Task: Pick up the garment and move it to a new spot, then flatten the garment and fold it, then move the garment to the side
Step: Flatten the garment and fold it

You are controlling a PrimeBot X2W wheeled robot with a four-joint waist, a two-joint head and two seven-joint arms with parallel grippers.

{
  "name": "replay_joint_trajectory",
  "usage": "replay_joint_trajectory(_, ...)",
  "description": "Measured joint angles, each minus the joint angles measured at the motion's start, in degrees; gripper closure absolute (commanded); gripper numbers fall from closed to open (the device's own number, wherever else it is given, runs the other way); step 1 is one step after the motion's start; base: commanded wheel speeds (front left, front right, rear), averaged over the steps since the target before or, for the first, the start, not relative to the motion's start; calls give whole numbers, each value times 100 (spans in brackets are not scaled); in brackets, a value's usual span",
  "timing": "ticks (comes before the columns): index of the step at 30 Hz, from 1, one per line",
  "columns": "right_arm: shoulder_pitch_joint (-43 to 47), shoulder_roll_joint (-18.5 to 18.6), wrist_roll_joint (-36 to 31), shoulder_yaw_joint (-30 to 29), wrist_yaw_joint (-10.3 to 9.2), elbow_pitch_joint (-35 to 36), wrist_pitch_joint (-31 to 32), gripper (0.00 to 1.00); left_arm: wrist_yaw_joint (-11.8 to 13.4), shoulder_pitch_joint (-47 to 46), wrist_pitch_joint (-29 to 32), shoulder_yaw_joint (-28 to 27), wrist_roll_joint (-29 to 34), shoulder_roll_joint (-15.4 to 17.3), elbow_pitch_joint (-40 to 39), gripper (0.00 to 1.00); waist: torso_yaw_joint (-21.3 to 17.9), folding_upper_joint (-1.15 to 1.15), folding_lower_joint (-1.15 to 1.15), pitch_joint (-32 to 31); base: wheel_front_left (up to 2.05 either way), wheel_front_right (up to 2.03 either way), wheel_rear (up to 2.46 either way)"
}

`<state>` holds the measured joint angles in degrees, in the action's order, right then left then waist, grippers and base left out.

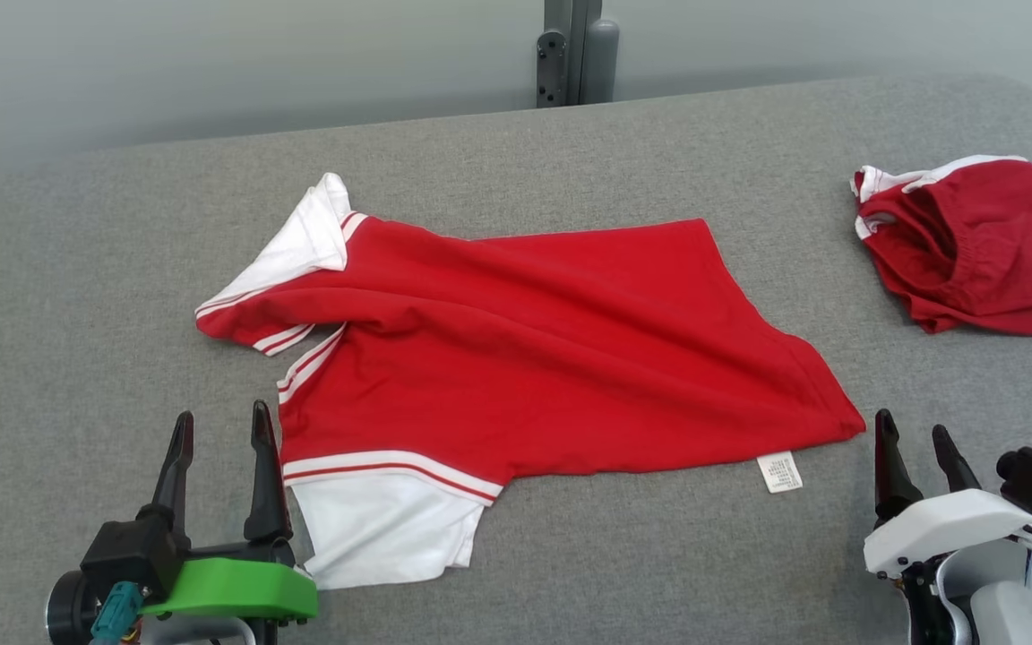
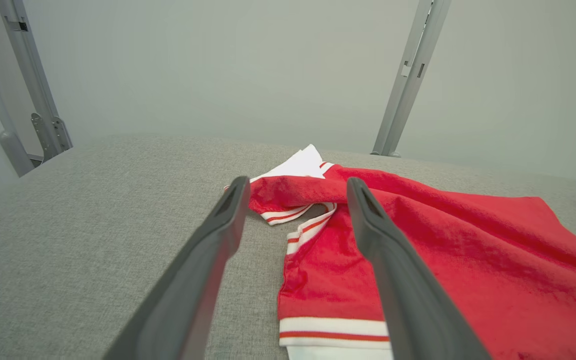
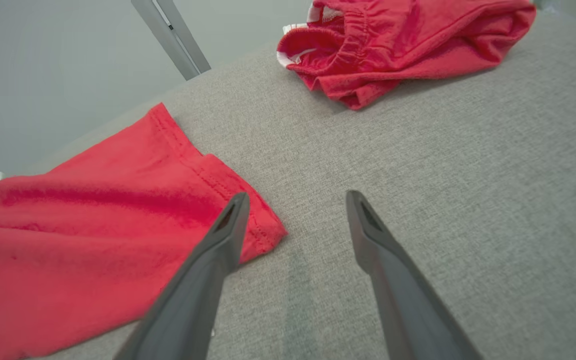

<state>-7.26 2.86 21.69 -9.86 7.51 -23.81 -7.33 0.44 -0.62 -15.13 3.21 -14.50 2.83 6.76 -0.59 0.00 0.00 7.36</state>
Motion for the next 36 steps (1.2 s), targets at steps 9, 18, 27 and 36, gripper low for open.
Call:
replay_joint_trajectory(9,77,-4,-321,257,0,657,-338,0,-18,177,1,187,-44,0,22,0,52,0,0,-319,0,0,0)
replay_joint_trajectory(18,299,-3,-503,686,0,1252,-430,0,59,456,0,519,-164,0,46,0,188,0,0,-673,0,0,0)
replay_joint_trajectory(27,509,-4,-489,894,0,1361,-483,0,108,645,0,650,-237,0,60,0,253,0,0,-826,0,0,0)
replay_joint_trajectory(36,558,-4,-481,1002,0,1326,-497,0,109,689,0,727,-236,0,104,0,240,0,0,-839,0,0,0)
